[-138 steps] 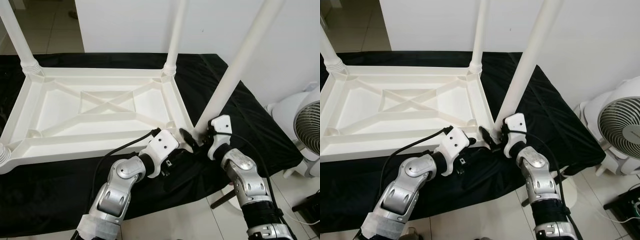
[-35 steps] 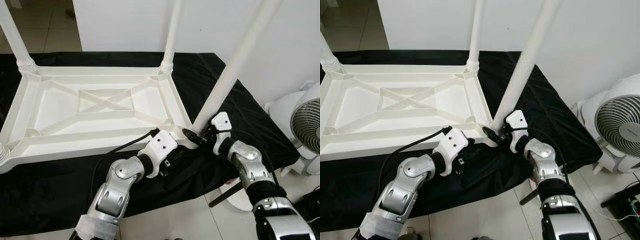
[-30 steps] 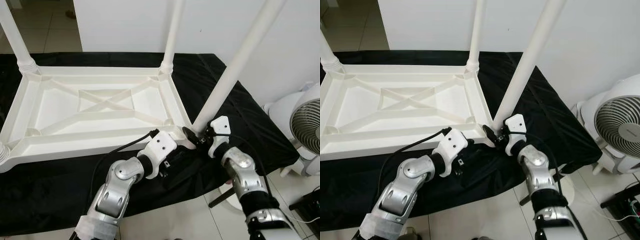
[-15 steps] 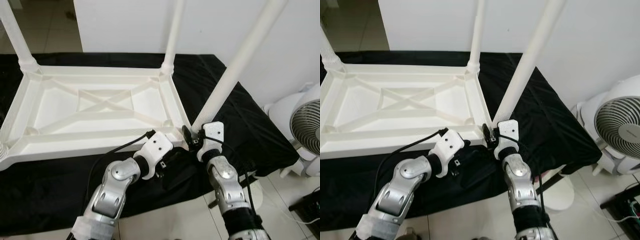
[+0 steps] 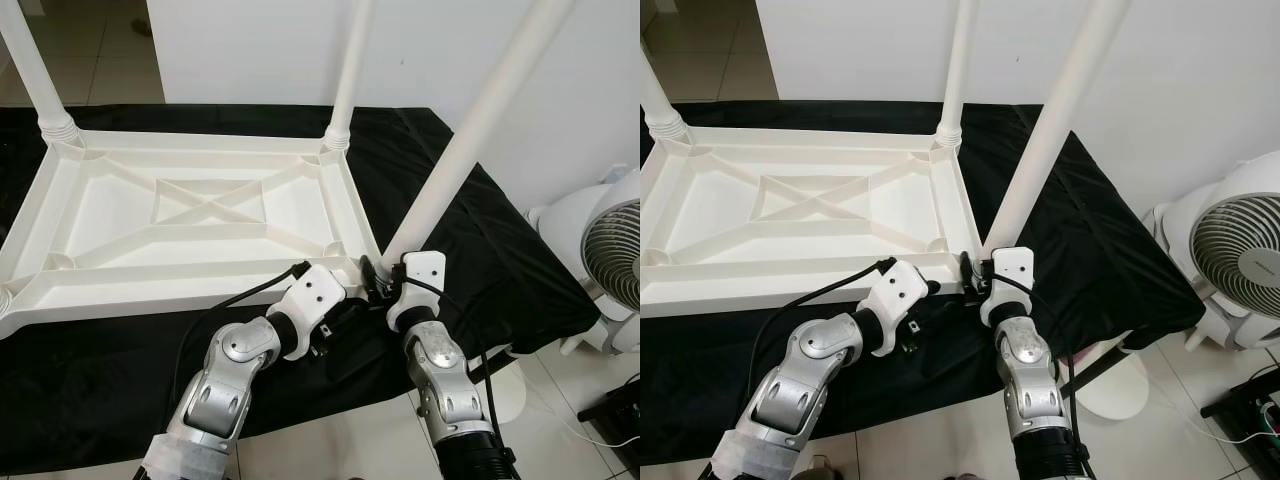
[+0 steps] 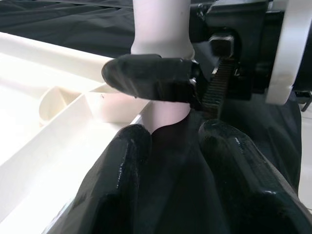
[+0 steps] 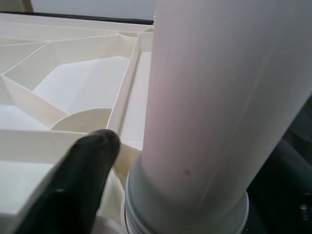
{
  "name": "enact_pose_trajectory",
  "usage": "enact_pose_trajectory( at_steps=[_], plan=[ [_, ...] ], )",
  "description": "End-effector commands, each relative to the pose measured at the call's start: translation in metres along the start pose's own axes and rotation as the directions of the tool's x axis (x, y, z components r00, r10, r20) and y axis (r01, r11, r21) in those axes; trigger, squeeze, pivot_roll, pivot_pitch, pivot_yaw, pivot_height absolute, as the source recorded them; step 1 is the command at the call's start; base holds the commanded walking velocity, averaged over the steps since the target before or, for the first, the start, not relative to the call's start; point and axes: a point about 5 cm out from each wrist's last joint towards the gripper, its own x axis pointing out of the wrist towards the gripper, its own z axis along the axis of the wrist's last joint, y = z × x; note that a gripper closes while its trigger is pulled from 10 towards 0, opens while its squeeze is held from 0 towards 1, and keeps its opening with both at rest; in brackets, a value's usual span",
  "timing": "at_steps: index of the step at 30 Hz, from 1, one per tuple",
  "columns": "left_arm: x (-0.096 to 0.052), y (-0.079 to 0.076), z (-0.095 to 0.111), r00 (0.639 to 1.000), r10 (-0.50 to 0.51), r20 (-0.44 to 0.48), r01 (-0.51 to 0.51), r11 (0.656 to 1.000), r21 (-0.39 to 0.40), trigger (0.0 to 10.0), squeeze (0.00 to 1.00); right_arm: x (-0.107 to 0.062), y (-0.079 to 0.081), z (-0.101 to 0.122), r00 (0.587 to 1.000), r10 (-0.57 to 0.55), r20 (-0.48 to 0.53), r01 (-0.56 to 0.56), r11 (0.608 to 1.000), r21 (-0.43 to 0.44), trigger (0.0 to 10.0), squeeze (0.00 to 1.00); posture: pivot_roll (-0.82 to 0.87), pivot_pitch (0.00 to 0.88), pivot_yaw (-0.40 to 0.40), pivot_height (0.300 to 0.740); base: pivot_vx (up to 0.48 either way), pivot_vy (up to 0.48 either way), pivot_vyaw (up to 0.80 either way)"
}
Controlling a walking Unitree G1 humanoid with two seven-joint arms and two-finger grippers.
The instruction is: Building children table
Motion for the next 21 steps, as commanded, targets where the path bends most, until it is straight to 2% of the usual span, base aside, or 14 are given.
enact_pose_trajectory(
  at_steps=[1,2,4,5,6,8,9,10,11,12,13,14,16,21],
  plan=[
    [0.001,0.001,-0.002,0.996,0.086,-0.005,-0.086,0.996,-0.003,10.0,0.00,0.000,-0.009,0.001,1.000,-0.005,-0.005,0.005,1.000,-0.023,10.0,1.00,0.09,0.026,-0.109,0.740,0.000,0.000,0.00],
    [0.001,0.001,-0.002,0.996,0.086,-0.005,-0.086,0.996,-0.003,10.0,0.00,0.000,-0.009,0.001,1.000,-0.005,-0.005,0.005,1.000,-0.023,10.0,1.00,0.09,0.026,-0.109,0.740,0.000,0.000,0.00],
    [0.001,0.002,0.000,0.996,0.087,0.000,-0.087,0.996,-0.002,10.0,0.00,0.001,-0.013,0.008,0.992,0.127,0.007,-0.126,0.991,-0.051,10.0,1.00,0.09,0.025,-0.109,0.740,0.000,0.000,0.00],
    [0.001,0.002,0.000,0.996,0.087,0.000,-0.087,0.996,-0.002,10.0,0.00,0.001,-0.013,0.008,0.992,0.127,0.007,-0.126,0.991,-0.051,10.0,1.00,0.09,0.025,-0.109,0.740,0.000,0.000,0.00],
    [0.001,0.002,0.000,0.996,0.089,0.001,-0.089,0.996,-0.002,10.0,0.00,0.001,-0.014,0.011,0.978,0.207,0.000,-0.207,0.977,-0.047,10.0,0.98,0.09,0.025,-0.109,0.740,0.000,0.000,0.00],
    [0.001,0.002,0.000,0.996,0.089,0.001,-0.089,0.996,-0.002,10.0,0.00,0.001,-0.014,0.011,0.978,0.207,0.000,-0.207,0.977,-0.047,10.0,0.98,0.09,0.025,-0.109,0.740,0.000,0.000,0.00],
    [0.001,0.002,0.001,0.996,0.090,0.001,-0.090,0.996,-0.002,10.0,0.00,0.001,-0.016,0.015,0.955,0.295,-0.005,-0.295,0.953,-0.065,10.0,0.00,0.09,0.026,-0.110,0.740,0.000,0.000,0.00],
    [0.001,0.002,0.001,0.996,0.090,0.001,-0.090,0.996,-0.002,10.0,0.00,0.001,-0.016,0.015,0.955,0.295,-0.005,-0.295,0.953,-0.065,10.0,0.00,0.09,0.026,-0.110,0.740,0.000,0.000,0.00],
    [0.001,0.002,0.001,0.996,0.091,0.001,-0.091,0.996,-0.003,10.0,0.00,0.001,-0.021,0.019,0.932,0.363,-0.015,-0.363,0.929,-0.077,10.0,0.00,0.09,0.027,-0.109,0.740,0.000,0.000,0.00],
    [0.001,0.002,0.001,0.996,0.091,0.001,-0.091,0.996,-0.003,10.0,0.00,0.001,-0.021,0.019,0.932,0.363,-0.015,-0.363,0.929,-0.077,10.0,0.00,0.09,0.027,-0.109,0.740,0.000,0.000,0.00],
    [0.001,0.002,0.001,0.996,0.092,0.001,-0.092,0.996,-0.002,10.0,0.00,0.001,-0.026,0.020,0.907,0.419,-0.029,-0.420,0.902,-0.097,10.0,0.00,0.09,0.026,-0.110,0.740,0.000,0.000,0.00],
    [0.001,0.002,0.001,0.996,0.092,0.001,-0.092,0.996,-0.002,10.0,0.00,0.001,-0.026,0.020,0.907,0.419,-0.029,-0.420,0.902,-0.097,10.0,0.00,0.09,0.026,-0.110,0.740,0.000,0.000,0.00],
    [0.001,0.003,0.001,0.996,0.093,0.002,-0.093,0.996,-0.002,10.0,0.00,0.004,-0.035,0.022,0.876,0.481,-0.038,-0.482,0.866,-0.135,10.0,0.00,0.09,0.029,-0.111,0.740,0.000,0.000,0.00],
    [0.002,0.004,0.002,0.995,0.096,0.006,-0.096,0.995,-0.003,10.0,0.00,0.011,-0.041,0.018,0.847,0.527,-0.070,-0.531,0.832,-0.158,10.0,0.00,0.09,0.029,-0.104,0.740,0.000,0.000,0.00]
  ],
)
